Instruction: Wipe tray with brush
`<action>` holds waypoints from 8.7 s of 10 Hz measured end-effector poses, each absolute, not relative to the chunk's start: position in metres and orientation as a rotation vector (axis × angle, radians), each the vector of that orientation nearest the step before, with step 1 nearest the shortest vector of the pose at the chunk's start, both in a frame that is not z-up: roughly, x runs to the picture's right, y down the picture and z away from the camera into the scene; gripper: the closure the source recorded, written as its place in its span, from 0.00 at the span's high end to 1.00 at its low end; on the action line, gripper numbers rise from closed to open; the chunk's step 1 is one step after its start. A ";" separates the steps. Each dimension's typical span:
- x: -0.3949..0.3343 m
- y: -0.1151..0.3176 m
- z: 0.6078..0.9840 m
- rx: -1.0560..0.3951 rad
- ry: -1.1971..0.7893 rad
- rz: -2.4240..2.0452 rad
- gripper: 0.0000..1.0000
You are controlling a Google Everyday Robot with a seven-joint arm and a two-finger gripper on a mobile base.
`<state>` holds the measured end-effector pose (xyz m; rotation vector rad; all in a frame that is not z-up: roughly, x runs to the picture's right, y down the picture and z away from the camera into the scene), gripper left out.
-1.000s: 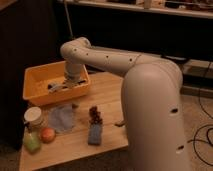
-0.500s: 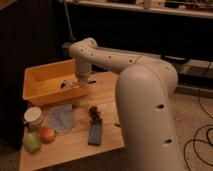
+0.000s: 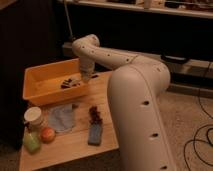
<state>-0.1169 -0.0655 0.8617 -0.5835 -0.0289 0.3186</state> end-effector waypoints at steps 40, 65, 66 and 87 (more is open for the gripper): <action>-0.247 -0.115 0.858 -0.557 -0.288 0.252 0.00; -0.096 -0.022 0.838 -0.641 -0.127 0.460 0.00; -0.088 -0.029 0.841 -0.627 -0.113 0.473 0.00; -0.200 -0.106 0.867 -0.593 -0.273 0.357 0.00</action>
